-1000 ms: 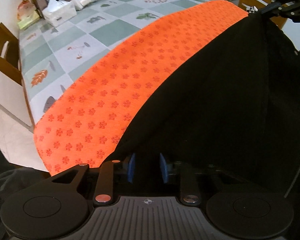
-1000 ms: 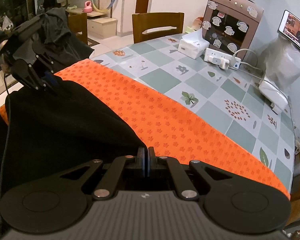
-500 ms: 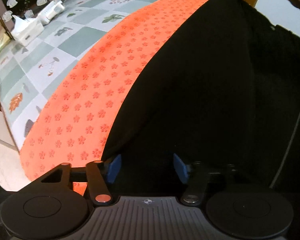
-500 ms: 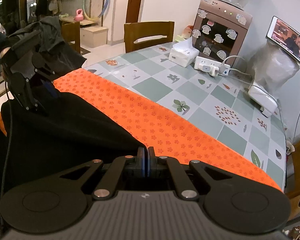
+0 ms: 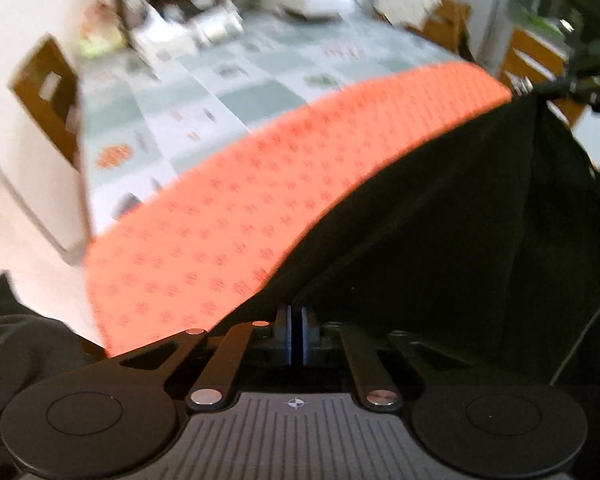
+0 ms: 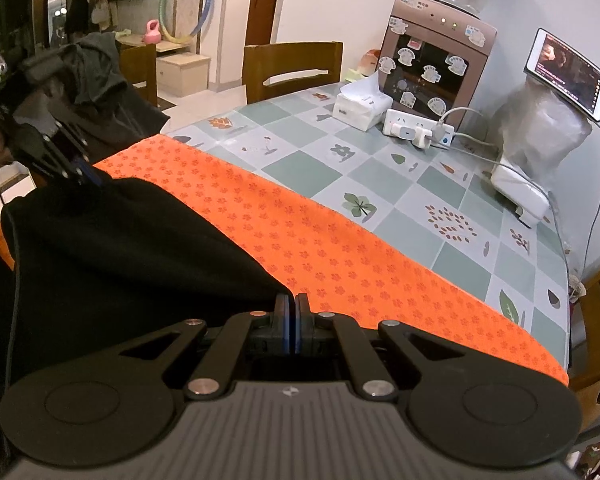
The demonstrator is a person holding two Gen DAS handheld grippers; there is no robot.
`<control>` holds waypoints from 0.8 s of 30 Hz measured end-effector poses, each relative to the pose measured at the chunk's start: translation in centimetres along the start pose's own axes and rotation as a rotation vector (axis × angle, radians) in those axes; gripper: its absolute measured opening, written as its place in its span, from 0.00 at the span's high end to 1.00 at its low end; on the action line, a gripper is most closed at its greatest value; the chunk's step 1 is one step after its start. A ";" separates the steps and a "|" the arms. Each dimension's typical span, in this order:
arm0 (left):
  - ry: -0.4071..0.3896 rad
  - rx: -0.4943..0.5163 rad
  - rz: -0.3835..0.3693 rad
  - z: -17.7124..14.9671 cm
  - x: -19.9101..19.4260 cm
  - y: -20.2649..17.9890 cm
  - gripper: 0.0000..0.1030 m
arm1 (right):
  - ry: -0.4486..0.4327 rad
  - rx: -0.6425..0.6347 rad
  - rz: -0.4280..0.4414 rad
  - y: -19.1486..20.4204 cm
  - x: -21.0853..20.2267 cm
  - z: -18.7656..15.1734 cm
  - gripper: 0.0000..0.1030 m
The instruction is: Fold clothes
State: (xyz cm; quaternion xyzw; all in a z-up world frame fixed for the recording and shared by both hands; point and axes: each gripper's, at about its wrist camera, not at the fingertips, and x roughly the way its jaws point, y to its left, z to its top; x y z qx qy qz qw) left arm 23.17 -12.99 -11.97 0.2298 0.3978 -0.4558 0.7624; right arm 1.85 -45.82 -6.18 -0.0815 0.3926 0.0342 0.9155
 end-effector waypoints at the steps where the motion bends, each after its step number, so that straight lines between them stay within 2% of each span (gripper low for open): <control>1: -0.029 -0.020 0.026 0.0 -1.0 0.0 0.93 | -0.001 -0.001 -0.004 0.0 0.1 0.0 0.97; 7: -0.161 -0.136 0.158 1.0 -6.1 0.4 0.94 | -0.042 -0.027 -0.045 0.3 1.1 1.2 0.97; 11: -0.195 -0.087 0.246 4.2 -5.6 1.3 0.94 | -0.073 -0.059 -0.101 -0.5 3.0 3.5 0.97; 14: -0.154 -0.053 0.275 7.0 -2.3 2.8 0.93 | -0.059 -0.063 -0.126 -2.0 5.5 4.9 0.97; 18: 0.007 -0.066 0.261 9.6 4.5 5.3 0.93 | 0.021 -0.056 -0.122 -3.9 10.9 5.1 0.97; 20: 0.051 -0.052 0.277 9.7 6.6 5.4 0.91 | 0.057 -0.050 -0.111 -4.4 13.2 4.8 0.97; 23: 0.121 -0.048 0.298 9.6 9.1 5.4 0.81 | 0.095 -0.030 -0.096 -4.6 15.5 4.0 0.96; 24: 0.139 -0.053 0.310 9.4 9.7 5.5 0.76 | 0.106 -0.017 -0.089 -4.7 15.8 3.8 0.93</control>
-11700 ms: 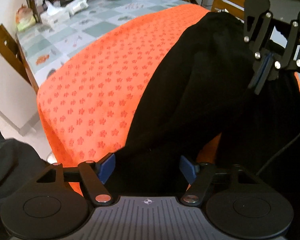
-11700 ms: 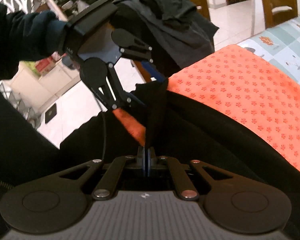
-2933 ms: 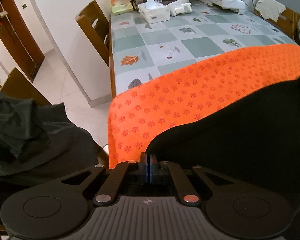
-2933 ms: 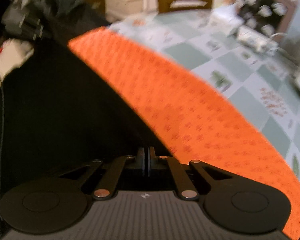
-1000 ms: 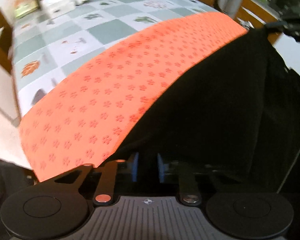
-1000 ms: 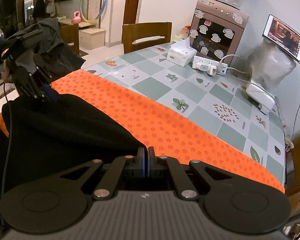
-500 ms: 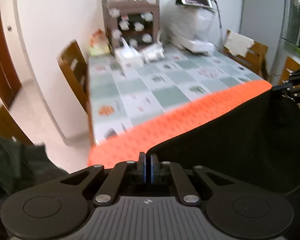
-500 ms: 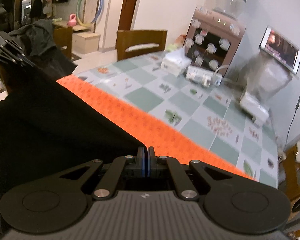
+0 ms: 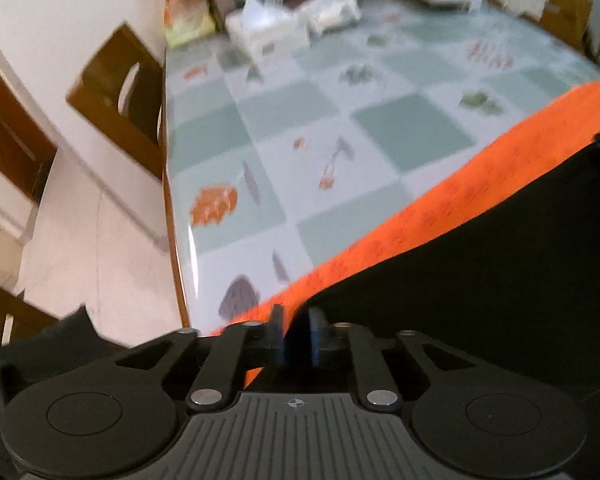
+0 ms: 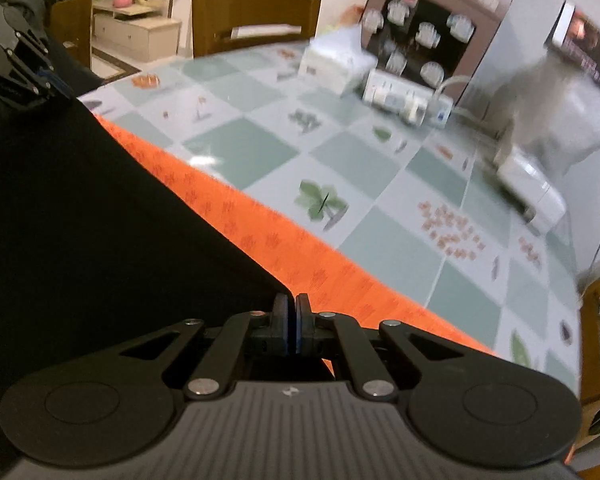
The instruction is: Fold clothes
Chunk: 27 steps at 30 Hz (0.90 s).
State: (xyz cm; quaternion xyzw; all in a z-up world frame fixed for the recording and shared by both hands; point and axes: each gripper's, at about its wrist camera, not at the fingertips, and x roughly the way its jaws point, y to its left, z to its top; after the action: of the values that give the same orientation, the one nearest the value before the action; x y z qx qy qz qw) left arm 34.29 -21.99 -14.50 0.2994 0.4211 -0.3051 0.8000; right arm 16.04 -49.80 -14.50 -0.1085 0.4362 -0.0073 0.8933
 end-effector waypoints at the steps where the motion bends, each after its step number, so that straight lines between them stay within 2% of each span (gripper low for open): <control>1: 0.004 -0.009 0.000 -0.2 0.3 0.1 0.72 | 0.011 0.012 0.008 0.0 0.4 -0.2 0.88; 2: 0.001 -0.024 -0.009 -0.5 0.2 0.3 0.72 | 0.022 0.024 0.016 -0.1 0.8 -0.4 0.86; 3: -0.005 -0.042 -0.018 -0.7 -0.1 0.6 0.71 | 0.024 0.045 0.021 -0.3 0.7 -0.6 0.77; 5: -0.022 -0.089 -0.032 -0.9 -1.2 1.3 0.60 | 0.016 0.094 0.023 -0.8 -0.2 -0.9 0.67; 6: -0.029 -0.111 -0.033 -1.0 -1.9 1.6 0.47 | 0.008 0.127 0.028 -1.2 -1.1 -1.1 0.63; 7: -0.036 -0.134 -0.035 -1.0 -2.6 1.9 0.37 | 0.000 0.160 0.033 -1.6 -1.9 -1.3 0.61; 11: -0.066 -0.208 -0.019 -1.3 -5.9 2.5 0.25 | -0.011 0.251 0.031 -2.9 -6.0 -2.4 0.57; 13: -0.081 -0.272 -0.014 -1.6 -7.9 2.6 0.16 | -0.017 0.284 0.020 -3.3 -8.3 -3.2 0.51; 16: -0.102 -0.318 -0.028 -2.2 -11.0 1.6 0.13 | -0.011 0.327 -0.005 -3.8 -11.9 -4.8 0.49; 21: -0.116 -0.331 -0.022 -3.5 -15.9 -2.0 0.12 | -0.014 0.388 -0.043 -4.6 -17.8 -8.4 0.47; 27: -0.112 -0.453 0.015 -6.7 -21.5 -7.2 0.09 | -0.031 0.387 -0.001 -6.6 -23.0 -13.4 0.42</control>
State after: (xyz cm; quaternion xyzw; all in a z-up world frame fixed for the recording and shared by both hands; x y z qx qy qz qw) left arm 15.81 -16.56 -0.77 0.0977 0.4316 -0.2131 0.8711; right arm -8.11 -56.31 -3.22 0.0649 0.4127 -0.0896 0.9041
